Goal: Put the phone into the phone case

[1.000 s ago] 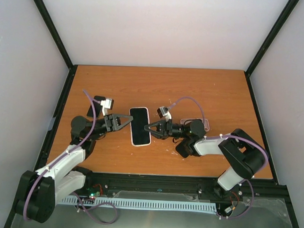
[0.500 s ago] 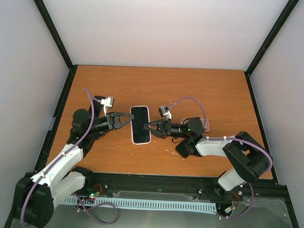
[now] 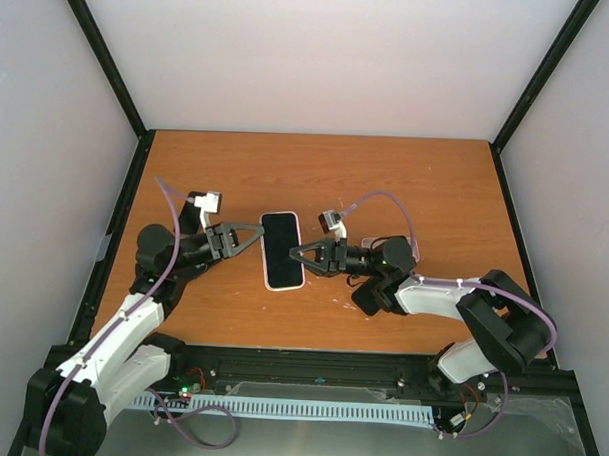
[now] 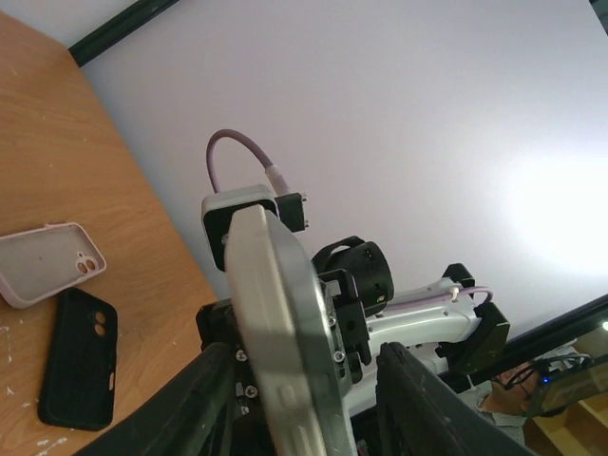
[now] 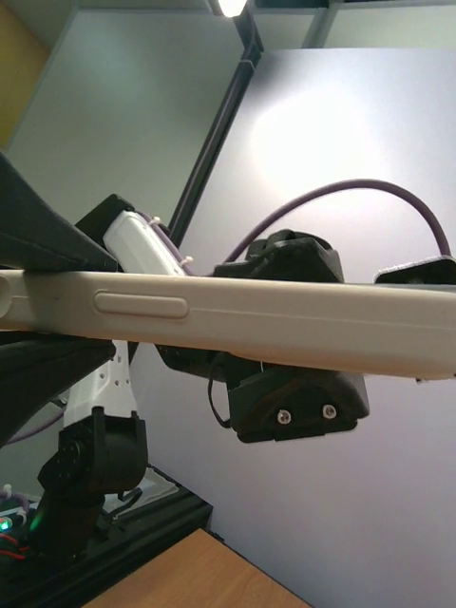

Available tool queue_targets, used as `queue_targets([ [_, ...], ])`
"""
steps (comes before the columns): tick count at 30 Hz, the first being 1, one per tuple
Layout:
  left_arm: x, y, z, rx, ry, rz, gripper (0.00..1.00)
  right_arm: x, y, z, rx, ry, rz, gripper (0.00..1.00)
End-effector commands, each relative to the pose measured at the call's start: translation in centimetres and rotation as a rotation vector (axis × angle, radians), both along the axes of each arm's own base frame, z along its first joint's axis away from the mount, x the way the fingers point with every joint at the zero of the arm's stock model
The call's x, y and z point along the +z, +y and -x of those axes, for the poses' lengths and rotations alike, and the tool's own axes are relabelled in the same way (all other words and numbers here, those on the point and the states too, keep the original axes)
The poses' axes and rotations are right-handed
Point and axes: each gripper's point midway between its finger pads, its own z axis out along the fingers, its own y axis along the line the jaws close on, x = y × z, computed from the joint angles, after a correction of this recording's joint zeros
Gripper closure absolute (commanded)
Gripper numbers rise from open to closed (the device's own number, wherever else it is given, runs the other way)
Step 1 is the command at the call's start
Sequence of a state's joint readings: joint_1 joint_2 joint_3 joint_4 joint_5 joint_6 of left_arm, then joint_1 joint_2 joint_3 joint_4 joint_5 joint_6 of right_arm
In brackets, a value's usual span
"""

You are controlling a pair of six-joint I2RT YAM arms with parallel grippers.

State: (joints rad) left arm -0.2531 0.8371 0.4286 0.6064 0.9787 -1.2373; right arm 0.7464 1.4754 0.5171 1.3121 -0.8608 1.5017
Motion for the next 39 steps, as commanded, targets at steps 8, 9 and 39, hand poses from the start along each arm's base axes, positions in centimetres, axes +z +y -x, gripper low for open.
queue_targets([
  [8,0.2,0.1,-0.8,0.021,-0.014,0.010,0.98,3.3,-0.5,2.0,0.037,-0.105,-0.085,0.80],
  [9,-0.2,0.1,-1.1,0.033,-0.001,-0.008,0.99,3.2,-0.4,1.9,0.029,-0.106,-0.079,0.76],
  [39,-4.4,-0.8,1.1,-0.111,0.116,-0.087,0.24,2.9,-0.6,-5.1,-0.383,-0.053,0.110,0.88],
])
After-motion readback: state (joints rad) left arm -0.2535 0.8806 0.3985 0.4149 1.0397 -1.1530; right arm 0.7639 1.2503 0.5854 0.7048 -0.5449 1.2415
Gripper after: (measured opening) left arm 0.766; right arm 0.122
